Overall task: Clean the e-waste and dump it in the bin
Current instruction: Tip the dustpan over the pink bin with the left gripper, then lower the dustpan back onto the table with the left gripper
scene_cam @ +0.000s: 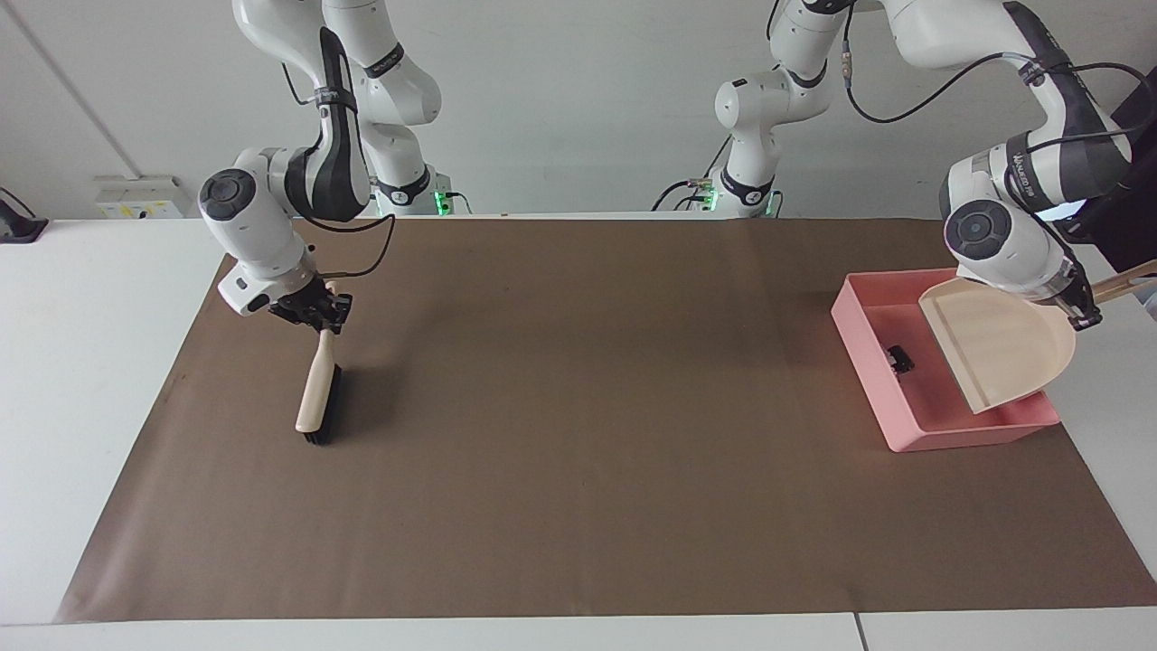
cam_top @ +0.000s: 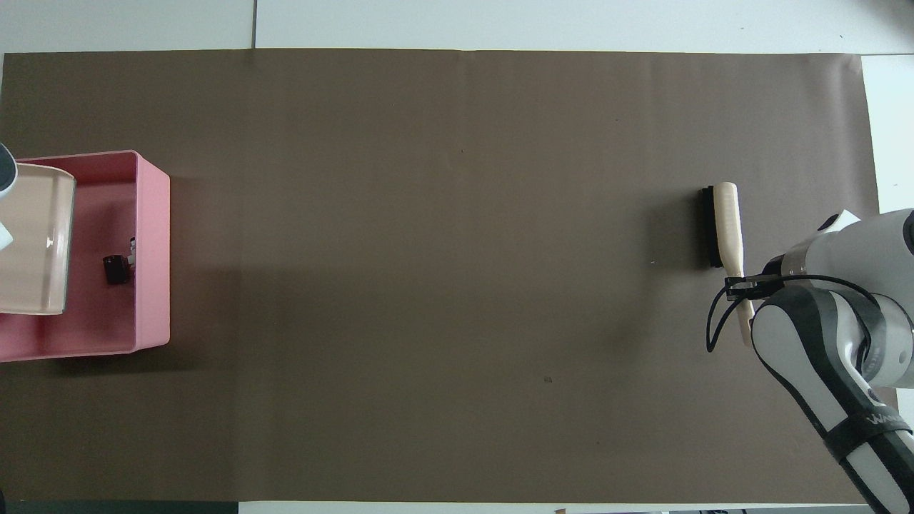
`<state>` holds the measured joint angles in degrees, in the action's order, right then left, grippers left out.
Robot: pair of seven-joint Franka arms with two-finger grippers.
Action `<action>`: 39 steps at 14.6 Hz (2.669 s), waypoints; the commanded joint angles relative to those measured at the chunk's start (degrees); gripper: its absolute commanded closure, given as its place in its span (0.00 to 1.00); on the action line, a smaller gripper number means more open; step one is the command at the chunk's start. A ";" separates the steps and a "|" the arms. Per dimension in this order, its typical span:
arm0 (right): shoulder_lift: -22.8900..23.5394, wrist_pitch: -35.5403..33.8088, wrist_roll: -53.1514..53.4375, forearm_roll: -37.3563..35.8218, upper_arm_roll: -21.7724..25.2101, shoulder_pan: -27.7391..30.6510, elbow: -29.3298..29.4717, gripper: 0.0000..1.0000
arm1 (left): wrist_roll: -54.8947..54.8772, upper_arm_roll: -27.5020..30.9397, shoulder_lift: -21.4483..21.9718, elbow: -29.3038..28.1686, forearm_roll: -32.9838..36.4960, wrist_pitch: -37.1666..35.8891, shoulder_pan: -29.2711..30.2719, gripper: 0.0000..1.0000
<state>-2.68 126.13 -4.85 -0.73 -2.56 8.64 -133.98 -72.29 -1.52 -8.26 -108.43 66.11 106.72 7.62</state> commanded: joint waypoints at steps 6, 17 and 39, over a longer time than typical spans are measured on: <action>-1.10 -3.33 1.42 0.90 -0.51 -2.47 5.10 0.01 | -2.06 -0.42 7.02 0.25 0.61 -5.91 -2.79 1.00; -0.92 -26.61 14.24 -0.42 0.19 -3.89 35.51 0.01 | -0.94 -0.68 10.11 -5.47 -33.31 -5.73 -17.36 1.00; -2.42 -38.86 13.73 -0.33 1.76 -3.00 41.51 0.01 | 13.58 -0.59 0.35 -15.84 -36.84 14.92 -25.99 1.00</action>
<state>-4.53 86.14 10.27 -1.18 -2.05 6.79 -91.38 -57.62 -2.77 -7.38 -123.93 29.94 120.01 -17.54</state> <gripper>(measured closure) 0.004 0.670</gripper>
